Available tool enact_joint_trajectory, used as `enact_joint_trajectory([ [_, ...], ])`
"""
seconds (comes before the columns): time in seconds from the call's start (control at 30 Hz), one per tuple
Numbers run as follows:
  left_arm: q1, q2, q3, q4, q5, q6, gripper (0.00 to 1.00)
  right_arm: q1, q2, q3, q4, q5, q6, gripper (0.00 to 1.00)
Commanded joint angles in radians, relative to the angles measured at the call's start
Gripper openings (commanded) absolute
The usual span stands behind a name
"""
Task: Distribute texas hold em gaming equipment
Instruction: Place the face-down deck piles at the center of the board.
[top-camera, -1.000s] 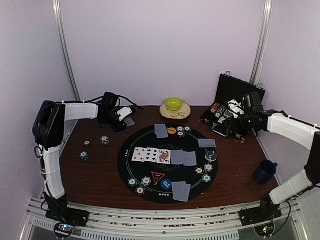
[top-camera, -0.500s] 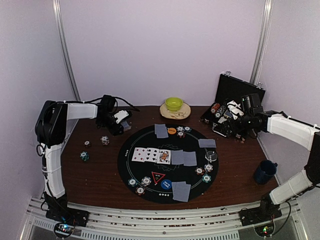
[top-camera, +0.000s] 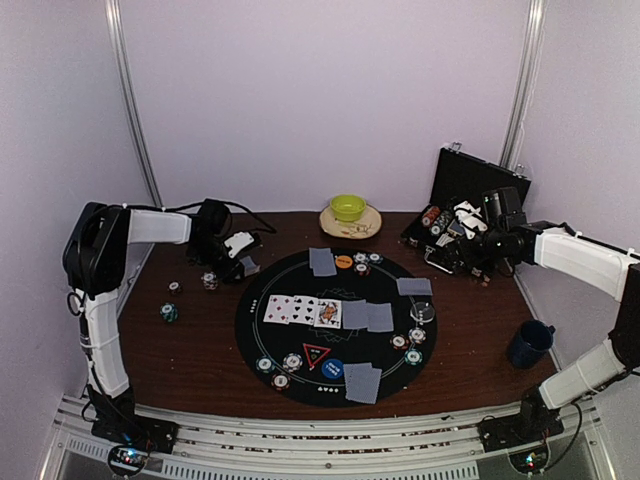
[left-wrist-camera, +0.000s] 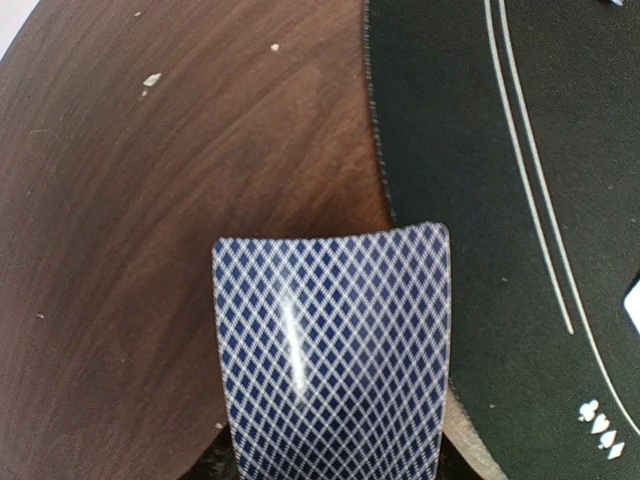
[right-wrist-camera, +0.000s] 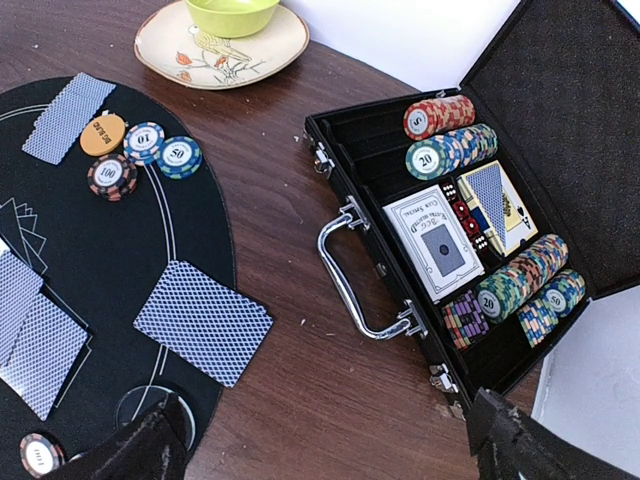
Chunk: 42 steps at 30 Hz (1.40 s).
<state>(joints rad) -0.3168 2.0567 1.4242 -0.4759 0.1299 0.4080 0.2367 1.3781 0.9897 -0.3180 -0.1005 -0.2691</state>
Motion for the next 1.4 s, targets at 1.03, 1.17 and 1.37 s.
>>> enact_joint_trajectory([
  [1.03,-0.027,-0.139,-0.2,0.071,0.103,0.029,0.98,-0.004,-0.014,-0.018,0.017,-0.008,-0.015,1.0],
  [1.17,-0.027,-0.172,-0.18,0.042,0.125,0.034,0.98,-0.004,-0.013,-0.017,0.017,-0.005,-0.013,1.0],
  [1.37,-0.027,-0.286,-0.13,-0.014,0.167,0.044,0.98,-0.004,-0.018,-0.011,0.02,0.001,0.019,1.0],
])
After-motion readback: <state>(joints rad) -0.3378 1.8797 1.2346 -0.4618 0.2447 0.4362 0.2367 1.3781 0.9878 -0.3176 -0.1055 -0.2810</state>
